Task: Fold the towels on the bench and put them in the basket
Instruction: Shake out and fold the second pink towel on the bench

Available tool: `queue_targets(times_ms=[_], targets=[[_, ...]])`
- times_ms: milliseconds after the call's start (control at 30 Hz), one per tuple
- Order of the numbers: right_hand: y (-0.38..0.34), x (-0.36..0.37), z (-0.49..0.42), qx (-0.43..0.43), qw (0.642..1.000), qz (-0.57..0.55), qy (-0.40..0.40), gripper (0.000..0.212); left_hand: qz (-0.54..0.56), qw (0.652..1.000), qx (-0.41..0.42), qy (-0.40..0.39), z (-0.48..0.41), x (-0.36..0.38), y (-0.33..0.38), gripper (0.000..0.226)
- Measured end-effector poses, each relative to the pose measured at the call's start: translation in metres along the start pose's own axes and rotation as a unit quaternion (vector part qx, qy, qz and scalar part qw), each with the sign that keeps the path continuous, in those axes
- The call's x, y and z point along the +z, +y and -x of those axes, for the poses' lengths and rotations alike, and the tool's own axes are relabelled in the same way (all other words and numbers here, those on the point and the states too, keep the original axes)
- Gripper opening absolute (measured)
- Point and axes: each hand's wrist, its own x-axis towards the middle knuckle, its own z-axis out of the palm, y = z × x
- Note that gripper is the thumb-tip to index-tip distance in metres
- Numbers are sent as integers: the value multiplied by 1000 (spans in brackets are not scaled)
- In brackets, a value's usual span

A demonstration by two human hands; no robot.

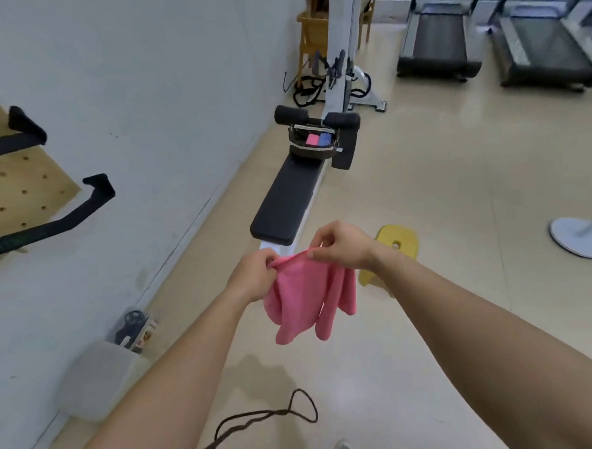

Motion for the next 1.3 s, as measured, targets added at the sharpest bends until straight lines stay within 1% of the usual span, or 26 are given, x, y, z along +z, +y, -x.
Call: queue_targets(times_ms=[100,167,300,433,567,633,700,800,933,1067,1167,1300], targets=[[34,-38,-35,32,999,13,-27,20,-42,999,16,22,-56,-1,28,32],[53,-59,-63,43,998,21,-35,21,-55,998,32,27,-94,-2,46,36],[84,-97,-132,41,999,29,-17,25,-82,995,60,21,-176,-6,72,40],[112,-137,-222,46,998,48,5,32,-82,994,72,25,-274,-7,83,38],[130,-179,-330,63,997,49,0,41,-65,996,54,43,-385,-20,89,38],[133,-201,-381,73,996,54,-10,38,-61,996,48,52,-442,-27,90,39],[132,-221,-429,68,995,68,-23,34,-45,997,20,66,-487,-37,93,40],[130,-243,-491,71,992,86,-57,37,-51,994,-26,89,-544,-56,96,38],[119,-271,-570,55,985,139,-82,46,-34,992,-37,112,-609,-92,98,35],[104,-293,-649,36,982,136,-124,47,-13,990,-53,130,-654,-128,90,35],[98,-306,-716,-41,966,201,-159,38,-7,984,-72,161,-682,-151,78,36],[91,-303,-807,-109,933,255,-227,17,1,964,-144,222,-709,-171,59,37]])
